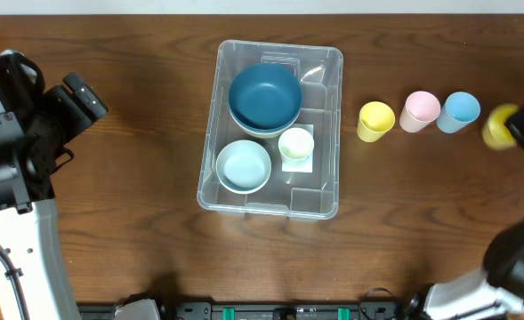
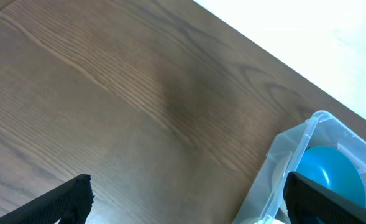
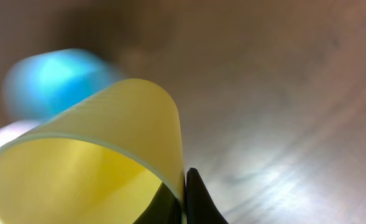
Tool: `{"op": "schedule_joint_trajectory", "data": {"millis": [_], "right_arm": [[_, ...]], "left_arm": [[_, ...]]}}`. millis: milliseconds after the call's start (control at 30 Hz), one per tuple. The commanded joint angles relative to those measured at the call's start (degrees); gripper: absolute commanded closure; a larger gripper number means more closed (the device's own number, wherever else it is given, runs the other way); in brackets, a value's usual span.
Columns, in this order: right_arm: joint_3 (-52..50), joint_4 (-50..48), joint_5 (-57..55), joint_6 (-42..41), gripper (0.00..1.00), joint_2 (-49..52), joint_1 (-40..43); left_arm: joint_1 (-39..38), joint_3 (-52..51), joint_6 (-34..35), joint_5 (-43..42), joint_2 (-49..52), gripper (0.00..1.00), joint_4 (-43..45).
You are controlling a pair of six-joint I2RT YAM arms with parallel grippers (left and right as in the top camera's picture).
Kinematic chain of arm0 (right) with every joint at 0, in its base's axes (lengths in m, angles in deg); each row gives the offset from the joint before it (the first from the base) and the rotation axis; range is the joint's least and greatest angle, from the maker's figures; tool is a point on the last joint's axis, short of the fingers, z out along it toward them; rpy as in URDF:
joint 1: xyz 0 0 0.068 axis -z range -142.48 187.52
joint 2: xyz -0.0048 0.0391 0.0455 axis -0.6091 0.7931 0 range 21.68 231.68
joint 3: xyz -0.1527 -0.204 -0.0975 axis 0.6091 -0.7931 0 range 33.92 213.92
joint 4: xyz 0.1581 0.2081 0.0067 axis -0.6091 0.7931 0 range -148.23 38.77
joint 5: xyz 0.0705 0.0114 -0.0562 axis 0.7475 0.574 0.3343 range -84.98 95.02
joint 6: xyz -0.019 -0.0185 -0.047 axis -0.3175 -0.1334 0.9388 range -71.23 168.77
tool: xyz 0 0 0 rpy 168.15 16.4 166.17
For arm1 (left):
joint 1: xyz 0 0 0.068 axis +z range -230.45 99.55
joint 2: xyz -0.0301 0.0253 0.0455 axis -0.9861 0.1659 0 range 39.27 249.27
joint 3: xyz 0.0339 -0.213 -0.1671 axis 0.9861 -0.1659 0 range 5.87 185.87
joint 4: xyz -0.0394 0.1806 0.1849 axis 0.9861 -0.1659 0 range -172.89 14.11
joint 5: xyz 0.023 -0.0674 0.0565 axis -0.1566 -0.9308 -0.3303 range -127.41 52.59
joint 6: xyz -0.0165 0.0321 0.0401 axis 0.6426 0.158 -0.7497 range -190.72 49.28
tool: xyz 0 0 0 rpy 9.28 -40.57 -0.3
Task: Pack container
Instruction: 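Carry the yellow cup and nest it into the white cup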
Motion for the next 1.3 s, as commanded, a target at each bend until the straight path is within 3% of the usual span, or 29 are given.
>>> {"op": "schedule_joint_trajectory", "data": {"millis": [0,267,433,733,1267], "right_arm": [[0.5,0.3,4.2,2.8,0.99,-8.1,-12.3],[0.5,-1.8,4.1,3.0,0.99,-9.7,-45.1],[0.5,-1.0,4.0,3.0,0.99,-3.7,-54.8],[0.5,-0.9,-0.2,3.0,0.99,3.7,-56.9],[-1.9,-1.9,-5.2,3.0,0.99,4.7,-54.7]], "left_arm": [[0.3,0.6,0.1,0.5,0.3,0.02,0.0],[0.3,0.6,0.1,0.5,0.3,0.02,0.0],[0.3,0.6,0.1,0.5,0.3,0.02,0.0],[0.3,0.6,0.1,0.5,0.3,0.02,0.0],[0.3,0.6,0.1,0.5,0.3,0.02,0.0]]}}
